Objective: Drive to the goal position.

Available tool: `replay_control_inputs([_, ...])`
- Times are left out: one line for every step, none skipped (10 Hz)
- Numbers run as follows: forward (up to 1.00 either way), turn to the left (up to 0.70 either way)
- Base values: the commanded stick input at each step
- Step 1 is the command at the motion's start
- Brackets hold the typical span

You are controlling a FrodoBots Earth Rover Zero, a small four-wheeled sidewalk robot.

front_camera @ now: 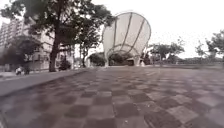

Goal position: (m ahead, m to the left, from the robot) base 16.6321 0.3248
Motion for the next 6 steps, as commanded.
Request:
replay_control_inputs([1.0,0.0])
replay_control_inputs([1.0,0.0])
replay_control_inputs([1.0,0.0])
replay_control_inputs([1.0,0.0])
replay_control_inputs([1.0,0.0])
replay_control_inputs([1.0,0.0])
